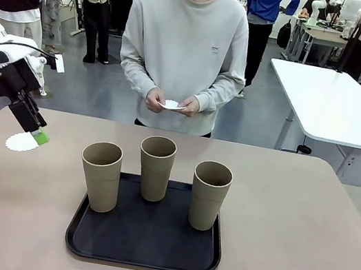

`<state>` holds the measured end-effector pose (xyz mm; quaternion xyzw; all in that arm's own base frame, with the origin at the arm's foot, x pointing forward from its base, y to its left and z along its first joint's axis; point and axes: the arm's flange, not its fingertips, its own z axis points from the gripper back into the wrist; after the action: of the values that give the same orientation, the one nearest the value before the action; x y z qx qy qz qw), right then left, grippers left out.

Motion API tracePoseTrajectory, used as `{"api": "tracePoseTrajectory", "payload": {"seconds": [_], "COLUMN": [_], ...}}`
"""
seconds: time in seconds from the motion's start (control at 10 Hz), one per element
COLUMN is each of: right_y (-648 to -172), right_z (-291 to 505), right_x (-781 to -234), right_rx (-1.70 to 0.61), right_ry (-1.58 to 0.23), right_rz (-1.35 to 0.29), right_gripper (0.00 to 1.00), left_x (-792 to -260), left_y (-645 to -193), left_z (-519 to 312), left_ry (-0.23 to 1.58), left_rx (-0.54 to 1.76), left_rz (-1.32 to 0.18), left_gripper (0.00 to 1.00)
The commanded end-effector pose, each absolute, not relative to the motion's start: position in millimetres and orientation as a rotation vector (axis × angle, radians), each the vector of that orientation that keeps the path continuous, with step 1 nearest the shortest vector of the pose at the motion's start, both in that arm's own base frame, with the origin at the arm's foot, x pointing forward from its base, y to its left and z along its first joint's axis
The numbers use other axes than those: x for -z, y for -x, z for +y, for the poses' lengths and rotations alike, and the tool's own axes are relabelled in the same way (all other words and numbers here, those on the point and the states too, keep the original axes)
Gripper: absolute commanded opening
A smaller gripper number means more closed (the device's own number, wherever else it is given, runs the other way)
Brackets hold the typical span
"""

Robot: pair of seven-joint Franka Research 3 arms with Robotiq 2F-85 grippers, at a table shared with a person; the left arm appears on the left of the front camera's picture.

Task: Place coasters on the table and set cups on them.
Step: Pick up one Reusable plastic cup and place it on a coaster set by the human.

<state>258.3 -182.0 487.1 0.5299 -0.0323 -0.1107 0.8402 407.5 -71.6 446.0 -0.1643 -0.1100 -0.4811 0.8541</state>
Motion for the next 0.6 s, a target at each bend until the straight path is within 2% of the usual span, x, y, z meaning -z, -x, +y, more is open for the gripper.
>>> {"api": "tracePoseTrajectory", "payload": {"seconds": [0.0, 0.5], "right_y": [-259.9, -259.9], "right_z": [-183.5, -183.5], "right_x": [-487.2, -487.2], "right_rx": [0.224, 0.224], "right_ry": [-1.134, -1.134], "right_rz": [-0.085, -0.085], "right_gripper": [1.0, 1.0], "left_x": [-451.9, -451.0], "left_y": [-406.6, -407.8], "left_z": [-66.3, -68.2], "left_ry": [0.333, 0.342], "left_rx": [1.001, 1.006], "left_rz": [-0.259, -0.247], "left_gripper": [1.0, 1.0]}}
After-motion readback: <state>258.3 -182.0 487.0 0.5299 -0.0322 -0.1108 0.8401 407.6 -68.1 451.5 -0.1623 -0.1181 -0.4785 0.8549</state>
